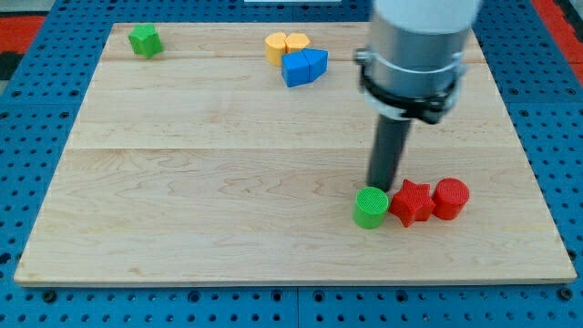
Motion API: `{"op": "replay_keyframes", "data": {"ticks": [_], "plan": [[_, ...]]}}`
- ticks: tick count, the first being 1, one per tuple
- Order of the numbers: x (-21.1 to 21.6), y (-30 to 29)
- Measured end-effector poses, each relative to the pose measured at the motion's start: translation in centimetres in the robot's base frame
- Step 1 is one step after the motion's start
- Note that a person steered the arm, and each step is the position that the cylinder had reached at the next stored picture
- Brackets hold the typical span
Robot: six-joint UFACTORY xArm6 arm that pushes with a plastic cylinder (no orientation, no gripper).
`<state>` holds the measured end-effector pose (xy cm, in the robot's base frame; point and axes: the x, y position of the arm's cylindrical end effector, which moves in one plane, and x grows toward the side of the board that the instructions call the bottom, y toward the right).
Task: Slide the green star to the green circle
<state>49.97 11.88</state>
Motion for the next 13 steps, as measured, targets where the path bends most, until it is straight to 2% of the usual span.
{"op": "replay_keyframes", "data": {"ticks": [1,3,5,6,8,9,10,12,13], "plan": [[-0.1,0.1],[-4.9,-5.2],[-8.4,-21.9],[-14.1,-25.8],[-28.5,-30.6],[-30.9,-33.4],[-29.3,-38.5],[-25.6,-36.8],[-24.3,-32.8]]}}
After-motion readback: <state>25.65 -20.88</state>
